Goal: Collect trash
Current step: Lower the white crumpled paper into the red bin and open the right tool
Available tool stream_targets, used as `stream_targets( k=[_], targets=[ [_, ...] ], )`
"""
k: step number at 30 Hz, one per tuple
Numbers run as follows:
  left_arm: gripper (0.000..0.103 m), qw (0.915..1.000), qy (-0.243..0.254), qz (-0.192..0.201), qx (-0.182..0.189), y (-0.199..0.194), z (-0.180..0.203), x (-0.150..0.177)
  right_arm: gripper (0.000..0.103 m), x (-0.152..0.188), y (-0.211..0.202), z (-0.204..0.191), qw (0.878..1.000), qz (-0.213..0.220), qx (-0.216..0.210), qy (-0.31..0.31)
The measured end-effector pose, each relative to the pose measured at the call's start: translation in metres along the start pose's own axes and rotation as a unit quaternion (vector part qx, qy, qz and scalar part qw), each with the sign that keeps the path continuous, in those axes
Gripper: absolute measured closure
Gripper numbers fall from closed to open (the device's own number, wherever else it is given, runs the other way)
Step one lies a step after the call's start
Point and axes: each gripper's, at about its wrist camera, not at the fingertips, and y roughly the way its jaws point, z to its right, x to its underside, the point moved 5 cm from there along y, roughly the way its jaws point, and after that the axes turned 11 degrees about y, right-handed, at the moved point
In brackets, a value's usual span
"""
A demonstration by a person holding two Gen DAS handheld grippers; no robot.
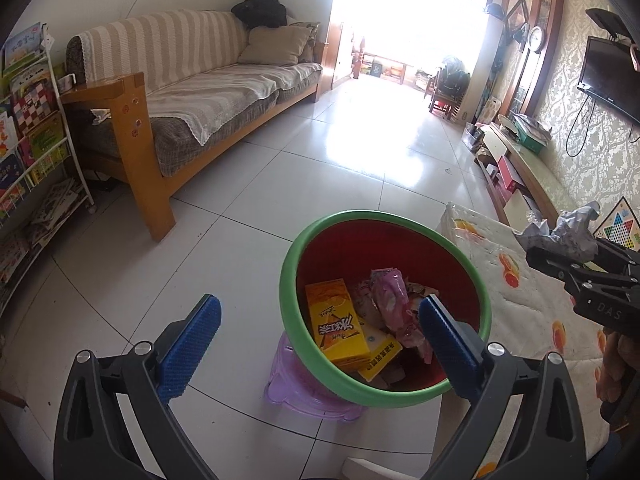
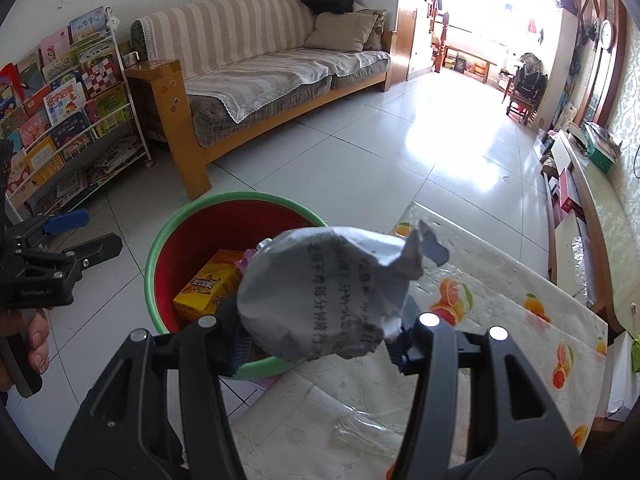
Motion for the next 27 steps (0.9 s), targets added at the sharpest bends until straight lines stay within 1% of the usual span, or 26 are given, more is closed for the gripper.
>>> stream_targets(
  k=[3,9,12,13,15,16,17,21,27],
  targets=[
    [0.008,0.9999,-0.005,0.0,-0.009,-0.006,-0.01,0.008,0.051,-0.004,0.018,-0.017,1.0,-0.008,-0.006,-0.012],
    [0.008,0.9997,-0.018,-0.009,-0.016,-0.007,-0.029,0.023,0.05,-0.002,0.054,-0.046,0.999,-0.035,-0.012,-0.031],
    [0.008,0.9995,-0.021,-0.012,-0.02,-0.008,-0.033,0.027,0.048,-0.002,0.065,-0.055,0.998,-0.046,-0.014,-0.037],
    [0.008,0.9995,-0.022,-0.013,-0.02,-0.008,-0.035,0.028,0.045,0.0,0.069,-0.058,0.998,-0.056,-0.017,-0.038],
    [0.008,0.9994,-0.023,-0.013,-0.023,-0.01,-0.036,0.029,0.032,0.001,0.071,-0.06,0.997,-0.061,-0.014,-0.039],
    [0.008,0.9993,-0.025,-0.013,-0.023,-0.011,-0.036,0.029,0.015,0.001,0.07,-0.06,0.998,-0.056,-0.009,-0.039],
    [0.008,0.9993,-0.026,-0.012,-0.023,-0.012,-0.036,0.029,0.009,0.0,0.066,-0.06,0.998,-0.05,-0.007,-0.039],
    [0.008,0.9994,-0.025,-0.011,-0.022,-0.015,-0.029,0.026,0.007,-0.005,0.053,-0.054,0.999,-0.041,-0.008,-0.035],
    [0.008,0.9999,-0.009,0.001,-0.007,-0.024,0.0,0.014,0.005,-0.014,0.011,-0.032,1.0,-0.002,-0.004,-0.02]
  ],
)
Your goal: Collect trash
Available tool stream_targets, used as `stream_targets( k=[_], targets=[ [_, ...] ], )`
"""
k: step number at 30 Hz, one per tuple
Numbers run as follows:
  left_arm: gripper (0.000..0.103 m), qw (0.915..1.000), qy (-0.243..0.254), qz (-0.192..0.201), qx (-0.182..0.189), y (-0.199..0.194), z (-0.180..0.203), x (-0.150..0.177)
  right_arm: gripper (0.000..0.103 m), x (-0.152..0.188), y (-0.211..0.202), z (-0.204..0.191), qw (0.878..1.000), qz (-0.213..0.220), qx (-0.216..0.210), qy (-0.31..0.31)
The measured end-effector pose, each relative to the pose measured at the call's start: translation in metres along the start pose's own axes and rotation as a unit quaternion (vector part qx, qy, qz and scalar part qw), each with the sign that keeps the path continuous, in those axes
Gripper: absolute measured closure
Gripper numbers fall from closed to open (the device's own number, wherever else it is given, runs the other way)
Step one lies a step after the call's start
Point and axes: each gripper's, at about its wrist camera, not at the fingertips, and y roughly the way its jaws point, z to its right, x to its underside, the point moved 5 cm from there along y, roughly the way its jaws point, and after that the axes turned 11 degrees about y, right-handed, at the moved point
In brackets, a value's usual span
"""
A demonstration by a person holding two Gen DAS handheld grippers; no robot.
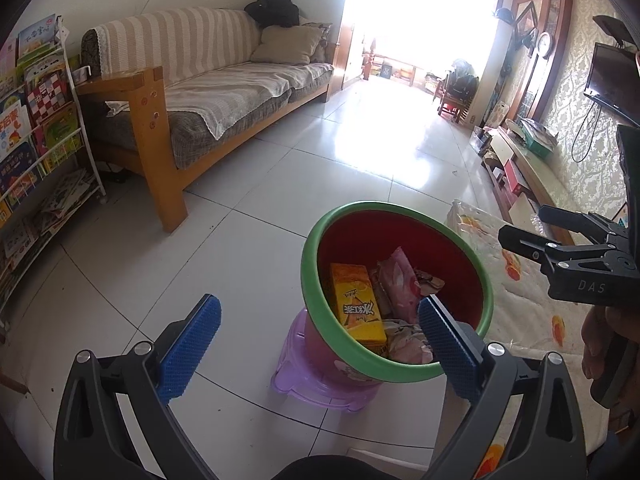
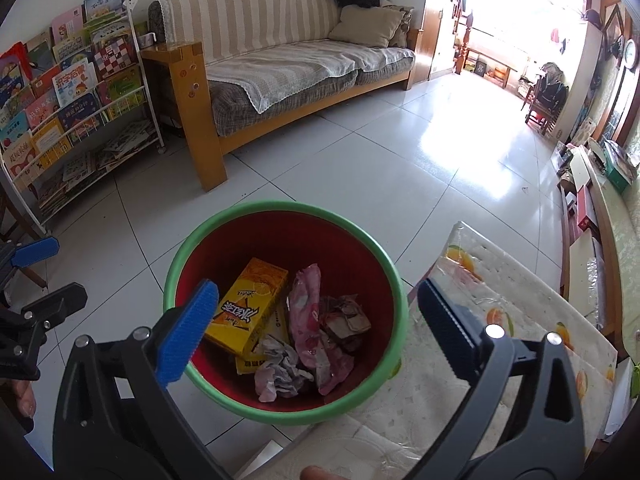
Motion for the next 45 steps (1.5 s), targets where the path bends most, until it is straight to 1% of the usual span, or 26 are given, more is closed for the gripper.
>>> stream_targets(
  k=[5,10,16,20,24,27,31,32,37,41,45],
  targets=[
    [0.008,0.9994,0.025,0.015,0.016,-0.013,0.034,-0.013,0.005,0.005,-0.04,0.034,0.999,0.024,0.011,0.031],
    [0.008,0.9975,0.05,0.039,0.031,-0.035,0.077,-0.026,0.005,0.019,-0.09,0.079,0.995,0.053,0.04,0.075],
    [0.008,0.9918,0.092,0.071,0.053,-0.064,0.144,-0.046,0.005,0.041,-0.149,0.134,0.985,0.086,0.085,0.125],
    [0.008,0.9871,0.118,0.088,0.062,-0.082,0.188,-0.052,0.005,0.063,-0.191,0.169,0.975,0.107,0.11,0.163],
    [0.008,0.9819,0.141,0.114,0.055,-0.102,0.226,-0.055,0.005,0.085,-0.225,0.192,0.965,0.123,0.141,0.182],
    [0.008,0.9791,0.152,0.122,0.06,-0.114,0.248,-0.053,0.005,0.103,-0.245,0.203,0.961,0.13,0.164,0.182],
    [0.008,0.9707,0.172,0.153,0.07,-0.138,0.27,-0.049,0.005,0.122,-0.262,0.208,0.958,0.134,0.168,0.192],
    [0.008,0.9697,0.171,0.159,0.071,-0.144,0.276,-0.049,0.005,0.125,-0.266,0.208,0.957,0.136,0.17,0.19],
    [0.008,0.9654,0.168,0.182,0.082,-0.171,0.288,-0.047,0.005,0.133,-0.28,0.202,0.957,0.143,0.175,0.184],
    [0.008,0.9634,0.164,0.196,0.082,-0.187,0.293,-0.045,0.005,0.135,-0.289,0.194,0.956,0.154,0.177,0.178],
    [0.008,0.9627,0.159,0.206,0.073,-0.196,0.29,-0.043,0.005,0.135,-0.29,0.185,0.957,0.156,0.171,0.173]
  ],
)
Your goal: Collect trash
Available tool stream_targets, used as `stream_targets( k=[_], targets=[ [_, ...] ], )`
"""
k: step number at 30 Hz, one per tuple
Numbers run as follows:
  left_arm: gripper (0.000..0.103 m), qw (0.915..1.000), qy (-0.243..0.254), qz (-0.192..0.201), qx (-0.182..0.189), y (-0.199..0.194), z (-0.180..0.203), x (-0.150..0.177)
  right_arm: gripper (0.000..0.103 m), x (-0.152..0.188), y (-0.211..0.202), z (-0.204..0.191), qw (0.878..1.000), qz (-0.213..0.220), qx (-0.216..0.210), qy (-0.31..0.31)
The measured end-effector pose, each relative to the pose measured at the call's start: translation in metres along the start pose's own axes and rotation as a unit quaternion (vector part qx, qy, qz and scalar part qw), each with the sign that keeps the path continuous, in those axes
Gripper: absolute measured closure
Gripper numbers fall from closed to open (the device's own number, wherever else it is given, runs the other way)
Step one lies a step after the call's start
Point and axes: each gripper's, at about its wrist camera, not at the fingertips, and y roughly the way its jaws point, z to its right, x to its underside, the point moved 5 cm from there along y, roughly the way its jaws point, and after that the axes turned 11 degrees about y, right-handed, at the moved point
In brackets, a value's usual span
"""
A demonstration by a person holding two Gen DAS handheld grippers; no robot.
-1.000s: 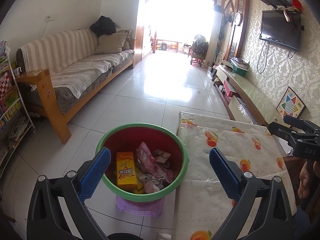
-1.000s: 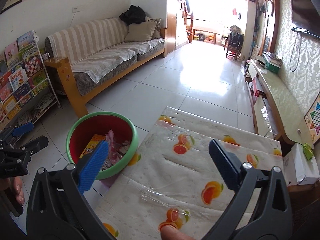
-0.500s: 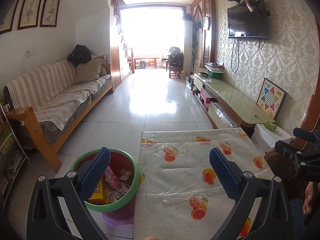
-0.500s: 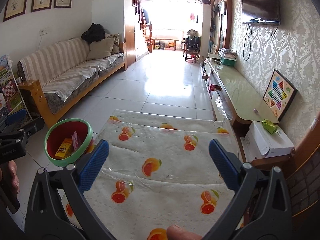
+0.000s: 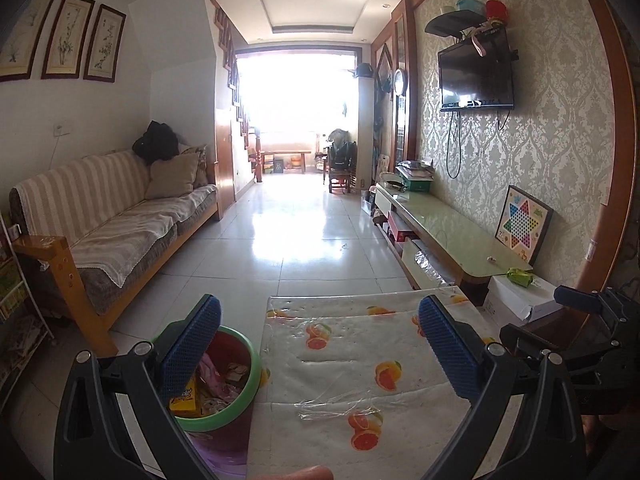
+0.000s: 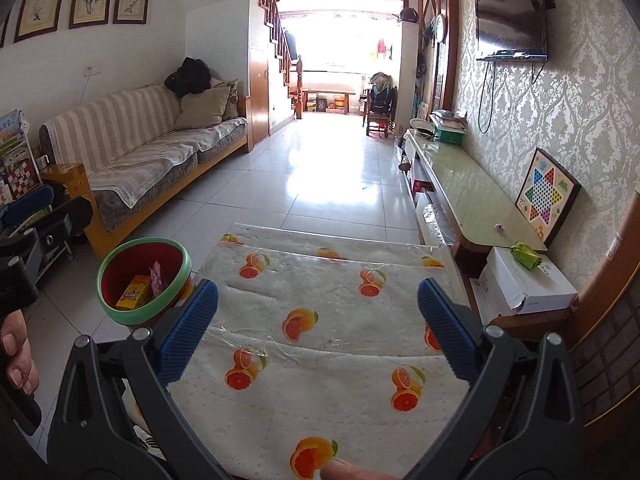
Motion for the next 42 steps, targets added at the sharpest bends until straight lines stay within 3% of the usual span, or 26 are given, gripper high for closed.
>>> stream_targets(
  k=[12,39,42],
  targets=[
    [0.008,0.9995,-0.014,-0.016,-0.023,0.001,-0.018,0.004,0.005,0.003,0.002,-0.008,1.0,-0.007,-0.005,-0.007],
    [0.008,0.9997,-0.019,-0.01,-0.014,-0.001,-0.015,0.007,0.005,0.006,0.003,-0.004,1.0,-0.011,0.0,-0.002],
    [0.008,0.9995,-0.006,-0.006,-0.03,-0.003,-0.011,0.007,0.005,0.006,0.002,-0.003,1.0,-0.01,0.0,-0.002]
  ],
)
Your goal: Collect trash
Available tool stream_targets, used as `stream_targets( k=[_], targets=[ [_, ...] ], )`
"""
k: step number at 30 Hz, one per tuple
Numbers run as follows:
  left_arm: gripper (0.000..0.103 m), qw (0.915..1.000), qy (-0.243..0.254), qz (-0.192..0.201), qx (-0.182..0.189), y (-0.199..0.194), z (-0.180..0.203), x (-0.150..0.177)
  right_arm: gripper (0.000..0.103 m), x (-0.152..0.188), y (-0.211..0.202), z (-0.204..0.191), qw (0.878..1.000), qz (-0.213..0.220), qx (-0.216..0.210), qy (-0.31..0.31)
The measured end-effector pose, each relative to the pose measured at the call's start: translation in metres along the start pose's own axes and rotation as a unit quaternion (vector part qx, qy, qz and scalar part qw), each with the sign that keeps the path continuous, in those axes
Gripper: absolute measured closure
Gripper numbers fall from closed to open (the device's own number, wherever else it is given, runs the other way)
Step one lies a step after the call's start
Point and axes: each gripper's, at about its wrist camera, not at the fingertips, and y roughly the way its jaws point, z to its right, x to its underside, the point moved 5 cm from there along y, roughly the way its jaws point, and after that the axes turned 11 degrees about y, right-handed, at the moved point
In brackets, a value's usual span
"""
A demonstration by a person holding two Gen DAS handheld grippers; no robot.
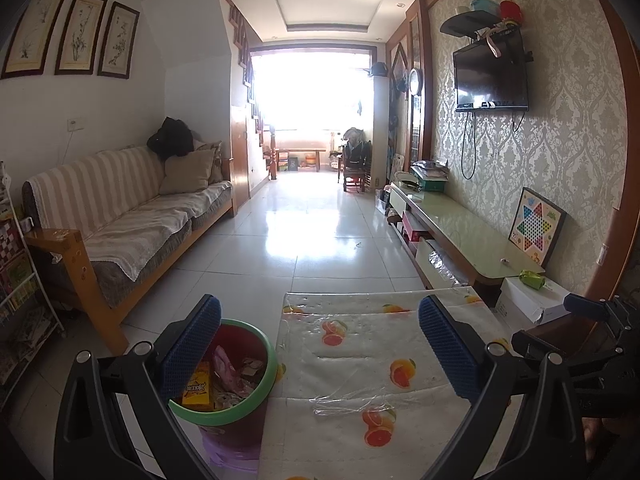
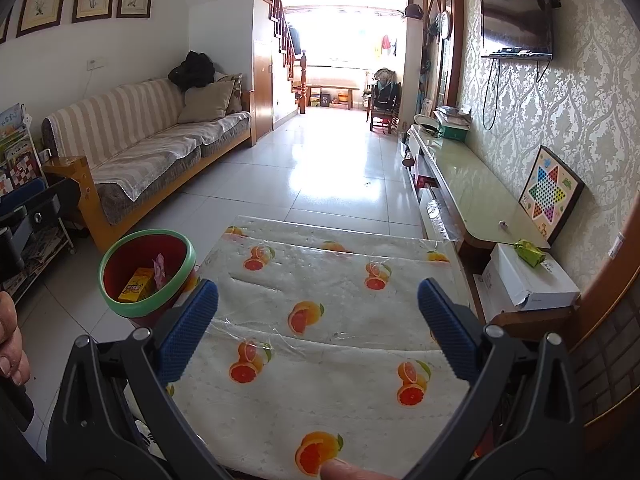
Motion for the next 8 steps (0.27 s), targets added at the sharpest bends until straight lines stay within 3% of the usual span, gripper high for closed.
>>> stream_targets(
  k=[8],
  targets=[
    [0.008,0.9999,-0.005,-0.008,-0.007,0.0007,-0.0017,-0.0001,0.005,-0.0002,-0.0007,0.0014,1.0,0.001,0.001,0.001]
  ],
)
